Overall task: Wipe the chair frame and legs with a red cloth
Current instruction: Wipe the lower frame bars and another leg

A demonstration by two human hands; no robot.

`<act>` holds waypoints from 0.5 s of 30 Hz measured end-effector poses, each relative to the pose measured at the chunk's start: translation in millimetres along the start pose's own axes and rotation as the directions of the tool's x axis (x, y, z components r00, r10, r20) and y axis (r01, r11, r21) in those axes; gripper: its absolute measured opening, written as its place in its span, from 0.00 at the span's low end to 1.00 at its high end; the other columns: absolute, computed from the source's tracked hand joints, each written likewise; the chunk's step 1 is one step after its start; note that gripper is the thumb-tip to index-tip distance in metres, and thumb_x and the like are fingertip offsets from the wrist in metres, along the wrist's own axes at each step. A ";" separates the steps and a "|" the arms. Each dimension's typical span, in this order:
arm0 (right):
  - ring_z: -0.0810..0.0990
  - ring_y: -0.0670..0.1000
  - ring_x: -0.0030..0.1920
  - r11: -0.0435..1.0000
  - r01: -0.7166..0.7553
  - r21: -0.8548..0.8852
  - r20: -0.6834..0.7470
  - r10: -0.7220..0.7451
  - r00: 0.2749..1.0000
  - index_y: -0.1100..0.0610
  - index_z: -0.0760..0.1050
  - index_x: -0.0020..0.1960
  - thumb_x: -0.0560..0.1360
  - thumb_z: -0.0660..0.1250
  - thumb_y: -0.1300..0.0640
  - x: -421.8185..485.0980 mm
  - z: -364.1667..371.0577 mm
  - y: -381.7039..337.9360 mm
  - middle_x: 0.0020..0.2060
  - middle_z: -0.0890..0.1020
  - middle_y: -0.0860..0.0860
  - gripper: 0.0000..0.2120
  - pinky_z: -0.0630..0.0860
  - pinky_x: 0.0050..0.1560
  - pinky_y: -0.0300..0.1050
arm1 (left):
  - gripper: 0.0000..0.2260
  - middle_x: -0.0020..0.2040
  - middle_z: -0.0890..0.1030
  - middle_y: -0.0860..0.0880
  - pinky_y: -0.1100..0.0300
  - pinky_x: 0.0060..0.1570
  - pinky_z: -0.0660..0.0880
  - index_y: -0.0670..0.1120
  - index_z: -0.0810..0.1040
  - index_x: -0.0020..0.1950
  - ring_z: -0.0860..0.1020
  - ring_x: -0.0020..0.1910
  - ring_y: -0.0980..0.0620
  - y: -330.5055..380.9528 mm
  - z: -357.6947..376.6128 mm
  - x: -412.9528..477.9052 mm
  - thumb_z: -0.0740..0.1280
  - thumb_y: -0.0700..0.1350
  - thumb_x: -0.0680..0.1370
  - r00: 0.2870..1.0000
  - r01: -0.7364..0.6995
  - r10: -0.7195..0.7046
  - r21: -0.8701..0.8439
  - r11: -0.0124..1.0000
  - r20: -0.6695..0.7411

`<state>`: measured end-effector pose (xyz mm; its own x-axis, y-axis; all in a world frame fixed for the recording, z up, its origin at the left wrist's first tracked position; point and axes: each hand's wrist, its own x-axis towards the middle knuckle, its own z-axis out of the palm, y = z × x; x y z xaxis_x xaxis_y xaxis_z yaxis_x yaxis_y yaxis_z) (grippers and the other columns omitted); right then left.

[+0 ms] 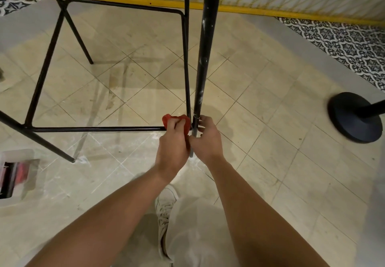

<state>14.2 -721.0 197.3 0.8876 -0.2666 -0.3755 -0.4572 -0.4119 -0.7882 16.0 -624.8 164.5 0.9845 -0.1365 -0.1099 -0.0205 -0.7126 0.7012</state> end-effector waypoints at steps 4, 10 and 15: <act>0.75 0.50 0.58 1.000 -0.011 0.007 -0.010 0.011 1.000 0.55 0.68 0.64 0.69 0.66 0.67 3.8 -0.8 1.2 0.57 0.77 0.49 0.25 0.73 0.58 0.44 | 0.21 0.63 0.68 0.51 0.55 0.29 0.79 0.45 0.70 0.69 0.80 0.37 0.45 -7.0 -6.3 0.4 0.65 0.39 0.76 0.998 -0.049 0.053 -0.107 0.993 0.031; 0.74 0.51 0.60 1.000 -0.012 0.015 0.025 0.012 1.000 0.54 0.68 0.66 0.69 0.62 0.68 2.7 -2.6 0.6 0.59 0.77 0.50 0.26 0.73 0.61 0.49 | 0.15 0.55 0.72 0.50 0.53 0.27 0.78 0.47 0.71 0.64 0.80 0.35 0.46 -13.0 -15.8 9.9 0.62 0.40 0.78 0.994 0.076 -0.089 -0.203 0.976 -0.055; 0.73 0.48 0.56 0.997 -0.048 0.062 0.099 0.042 0.994 0.53 0.67 0.65 0.70 0.66 0.65 1.1 -10.5 -2.0 0.58 0.76 0.49 0.26 0.68 0.45 0.34 | 0.13 0.52 0.76 0.53 0.65 0.27 0.72 0.48 0.69 0.65 0.76 0.31 0.55 -0.8 6.4 -1.2 0.61 0.43 0.81 0.999 -0.033 0.033 -0.159 0.987 0.000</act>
<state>15.5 -729.6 203.5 0.8687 -0.1959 -0.4550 -0.4953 -0.3438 -0.7978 13.7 -628.5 159.6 0.9833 -0.1600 -0.0861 -0.0252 -0.5896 0.8073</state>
